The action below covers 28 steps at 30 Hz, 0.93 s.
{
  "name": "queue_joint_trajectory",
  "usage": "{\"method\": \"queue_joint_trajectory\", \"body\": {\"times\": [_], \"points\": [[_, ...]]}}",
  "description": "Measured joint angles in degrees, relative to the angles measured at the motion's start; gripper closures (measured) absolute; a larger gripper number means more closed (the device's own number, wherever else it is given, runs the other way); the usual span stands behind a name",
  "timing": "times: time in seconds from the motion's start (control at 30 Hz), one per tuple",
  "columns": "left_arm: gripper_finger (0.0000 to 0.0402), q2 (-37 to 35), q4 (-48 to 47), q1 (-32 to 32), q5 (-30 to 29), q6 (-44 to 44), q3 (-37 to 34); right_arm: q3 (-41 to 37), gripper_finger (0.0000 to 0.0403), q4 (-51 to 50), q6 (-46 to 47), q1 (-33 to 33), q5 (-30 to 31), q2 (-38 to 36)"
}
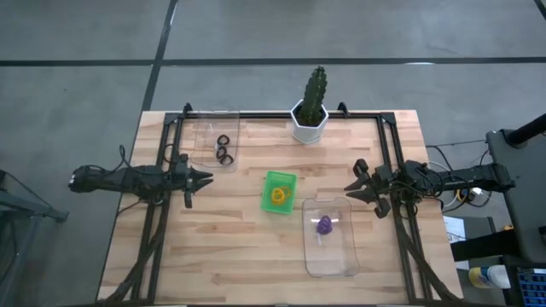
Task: Sort spring keychains
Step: Return to Home Position
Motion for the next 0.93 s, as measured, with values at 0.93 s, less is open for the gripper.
{"method": "queue_joint_trajectory", "body": {"times": [0.93], "points": [[0.0319,0.00,0.00,0.02,0.00,0.00,0.00,0.00,0.0335,0.00,0.00,0.02,0.00,-0.02]]}}
